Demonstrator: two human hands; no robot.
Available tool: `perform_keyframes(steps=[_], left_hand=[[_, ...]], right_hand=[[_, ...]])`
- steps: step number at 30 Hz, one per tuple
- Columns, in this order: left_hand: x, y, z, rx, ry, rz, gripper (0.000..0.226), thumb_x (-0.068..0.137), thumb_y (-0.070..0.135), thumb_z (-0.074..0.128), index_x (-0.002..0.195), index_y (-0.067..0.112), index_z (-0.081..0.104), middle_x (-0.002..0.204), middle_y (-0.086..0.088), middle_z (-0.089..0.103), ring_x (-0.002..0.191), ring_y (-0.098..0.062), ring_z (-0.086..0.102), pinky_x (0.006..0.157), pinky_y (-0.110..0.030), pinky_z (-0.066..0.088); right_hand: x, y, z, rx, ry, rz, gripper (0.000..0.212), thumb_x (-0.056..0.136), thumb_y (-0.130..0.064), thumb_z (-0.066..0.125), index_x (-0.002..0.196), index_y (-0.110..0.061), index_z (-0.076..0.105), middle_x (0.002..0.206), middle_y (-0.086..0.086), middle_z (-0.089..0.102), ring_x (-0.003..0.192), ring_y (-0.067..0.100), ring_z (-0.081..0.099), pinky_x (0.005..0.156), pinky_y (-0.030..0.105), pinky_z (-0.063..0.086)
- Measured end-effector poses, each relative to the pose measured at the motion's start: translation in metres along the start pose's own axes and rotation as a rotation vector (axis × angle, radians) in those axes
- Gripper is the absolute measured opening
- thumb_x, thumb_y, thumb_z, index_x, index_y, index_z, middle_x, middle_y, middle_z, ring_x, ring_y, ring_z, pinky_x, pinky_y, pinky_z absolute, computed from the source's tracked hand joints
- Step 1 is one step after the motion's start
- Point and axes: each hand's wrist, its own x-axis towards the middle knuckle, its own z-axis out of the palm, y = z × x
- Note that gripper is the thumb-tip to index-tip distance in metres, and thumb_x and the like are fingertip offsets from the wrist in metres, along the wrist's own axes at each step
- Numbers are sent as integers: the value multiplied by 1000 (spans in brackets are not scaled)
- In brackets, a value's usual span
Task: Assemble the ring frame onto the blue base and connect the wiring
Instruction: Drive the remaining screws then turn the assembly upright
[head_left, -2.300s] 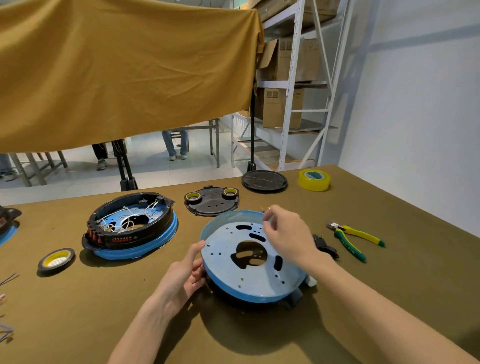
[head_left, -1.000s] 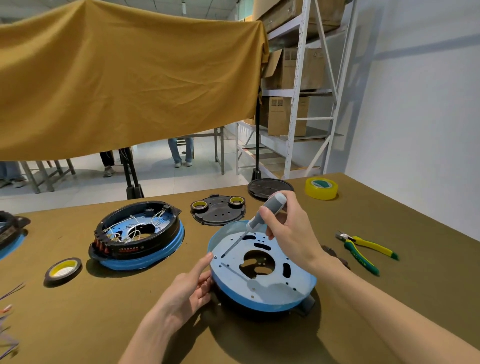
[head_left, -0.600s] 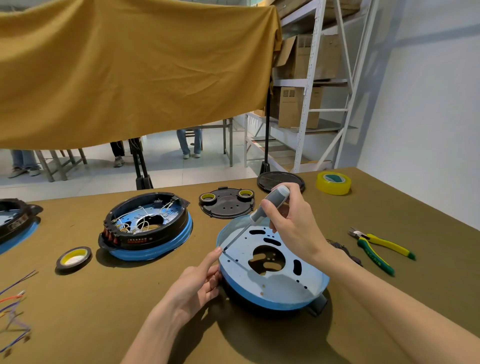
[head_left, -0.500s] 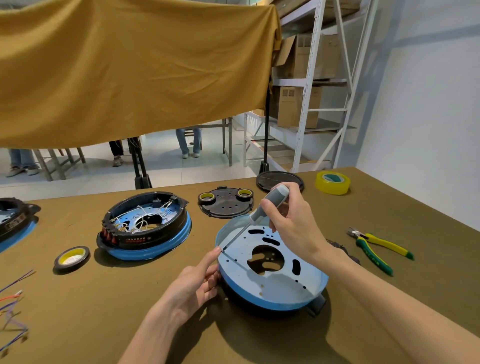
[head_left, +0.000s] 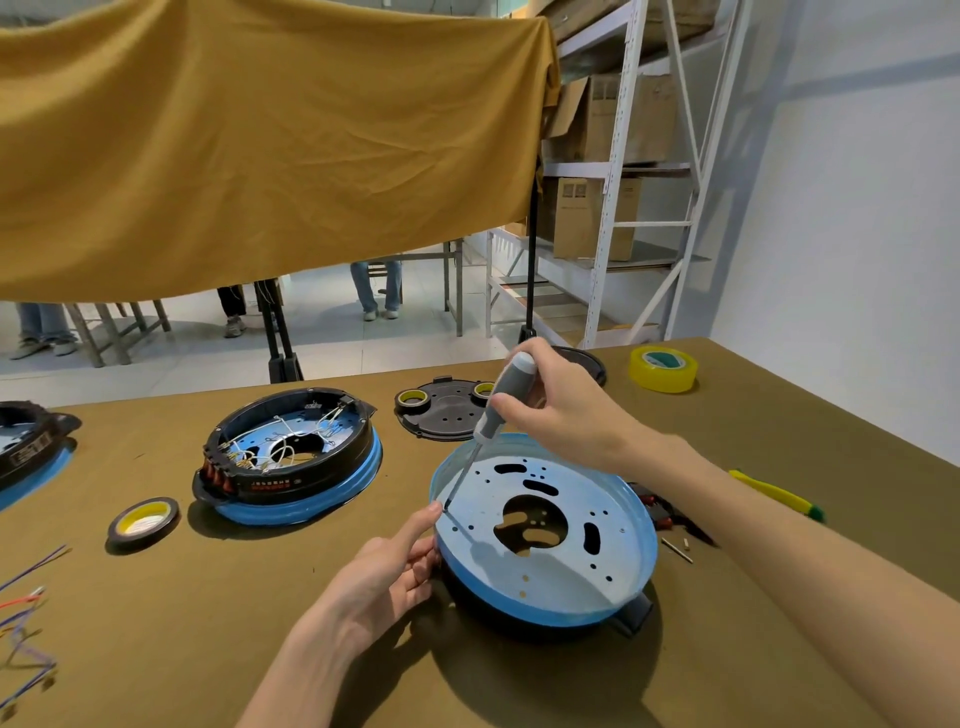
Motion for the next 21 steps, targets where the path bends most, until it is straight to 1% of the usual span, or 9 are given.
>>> perform_keyframes(steps=[2, 4, 7, 9, 12, 15, 17, 19, 21], left_hand=[[0, 1, -2, 12, -20, -11, 72, 60, 52, 89, 107, 0, 74, 76, -6, 71, 87, -22, 54, 78, -34, 54], [0, 1, -4, 18, -53, -30, 71, 58, 50, 91, 105, 0, 76, 70, -5, 70, 85, -22, 52, 80, -34, 53], [1, 1, -6, 31, -70, -38, 70, 56, 50, 92, 101, -1, 77, 81, -9, 64, 87, -23, 51, 84, -35, 53], [0, 0, -6, 38, -63, -40, 69, 57, 51, 91, 101, -1, 76, 85, -10, 64, 88, -23, 53, 80, -34, 54], [-1, 0, -4, 35, -60, -37, 71, 59, 52, 90, 105, -1, 74, 83, -8, 69, 90, -23, 54, 79, -33, 54], [-2, 1, -4, 6, -47, -45, 71, 66, 55, 85, 106, -3, 75, 87, -9, 73, 90, -22, 59, 79, -36, 55], [-4, 2, -4, -16, -47, -69, 67, 73, 57, 81, 100, -4, 79, 89, -9, 70, 83, -19, 59, 77, -34, 54], [-4, 2, -3, -34, -40, -81, 64, 78, 56, 78, 98, -5, 80, 86, -10, 66, 76, -17, 55, 75, -33, 53], [-5, 1, -2, -16, -33, -67, 60, 82, 54, 76, 99, -3, 80, 86, -11, 67, 77, -18, 55, 74, -33, 52]], right_hand=[[13, -13, -7, -83, -116, 19, 26, 93, -23, 69, 113, -19, 53, 96, -4, 65, 80, 13, 65, 63, 19, 54], [23, -27, -12, -170, -236, 40, 28, 92, -21, 68, 116, -23, 53, 99, -6, 64, 85, 9, 65, 63, 16, 53], [34, -49, -14, -312, -339, -15, 28, 95, -27, 66, 120, -24, 53, 94, -10, 65, 84, 7, 65, 68, 25, 54], [40, -60, -10, -523, -324, -80, 34, 98, -46, 63, 122, -23, 55, 86, -11, 61, 79, 10, 61, 65, 33, 50], [48, -70, -5, -768, -336, -102, 47, 99, -61, 52, 123, -21, 56, 82, -10, 54, 76, 13, 57, 61, 32, 42], [56, -73, -11, -553, -498, 5, 41, 98, -43, 62, 131, -21, 49, 86, -13, 52, 79, 7, 56, 62, 26, 41], [60, -73, -15, -510, -504, -1, 39, 98, -34, 65, 129, -21, 48, 89, -8, 57, 76, 6, 58, 57, 22, 41], [63, -71, -13, -621, -444, -60, 39, 101, -43, 60, 127, -17, 48, 86, -5, 61, 75, 10, 61, 57, 24, 43], [66, -68, -10, -637, -461, -37, 43, 102, -49, 56, 128, -16, 47, 91, -3, 66, 78, 15, 65, 59, 27, 48]])
